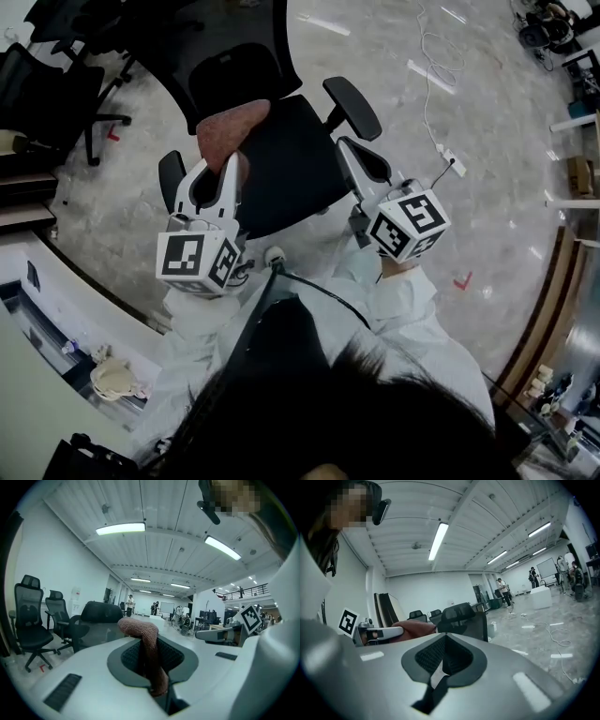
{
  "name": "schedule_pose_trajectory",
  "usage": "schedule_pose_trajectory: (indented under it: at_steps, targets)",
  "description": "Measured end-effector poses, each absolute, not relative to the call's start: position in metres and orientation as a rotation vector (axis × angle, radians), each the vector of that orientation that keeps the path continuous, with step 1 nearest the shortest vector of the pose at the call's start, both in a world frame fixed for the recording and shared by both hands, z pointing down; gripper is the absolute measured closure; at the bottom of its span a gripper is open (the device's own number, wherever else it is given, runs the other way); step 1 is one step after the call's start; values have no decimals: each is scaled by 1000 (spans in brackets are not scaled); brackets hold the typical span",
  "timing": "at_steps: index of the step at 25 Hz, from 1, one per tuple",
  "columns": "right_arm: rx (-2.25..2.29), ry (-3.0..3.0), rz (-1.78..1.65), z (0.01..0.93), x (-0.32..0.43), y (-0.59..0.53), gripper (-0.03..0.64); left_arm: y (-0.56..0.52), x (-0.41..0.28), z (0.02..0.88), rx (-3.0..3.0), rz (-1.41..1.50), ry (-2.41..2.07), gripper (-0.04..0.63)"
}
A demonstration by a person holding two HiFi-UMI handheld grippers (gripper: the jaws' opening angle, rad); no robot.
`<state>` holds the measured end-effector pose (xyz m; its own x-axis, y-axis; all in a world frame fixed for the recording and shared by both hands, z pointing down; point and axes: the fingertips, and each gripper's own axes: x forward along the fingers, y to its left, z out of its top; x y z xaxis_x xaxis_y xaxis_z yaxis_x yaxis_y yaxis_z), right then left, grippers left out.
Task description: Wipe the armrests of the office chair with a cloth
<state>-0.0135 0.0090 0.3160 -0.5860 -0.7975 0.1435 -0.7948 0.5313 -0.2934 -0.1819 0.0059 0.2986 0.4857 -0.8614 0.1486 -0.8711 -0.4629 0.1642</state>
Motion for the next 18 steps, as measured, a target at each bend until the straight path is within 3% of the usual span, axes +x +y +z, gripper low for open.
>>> schedule_pose_trajectory:
  at_steps: [5, 18]
  targets:
    - [-1340, 2780, -514, 303, 23, -38, 615, -40, -139, 286, 2469, 50, -1565, 557]
    - [-925, 3080, -516, 309, 198, -101, 615, -111, 65, 287, 2239, -95, -1835, 557]
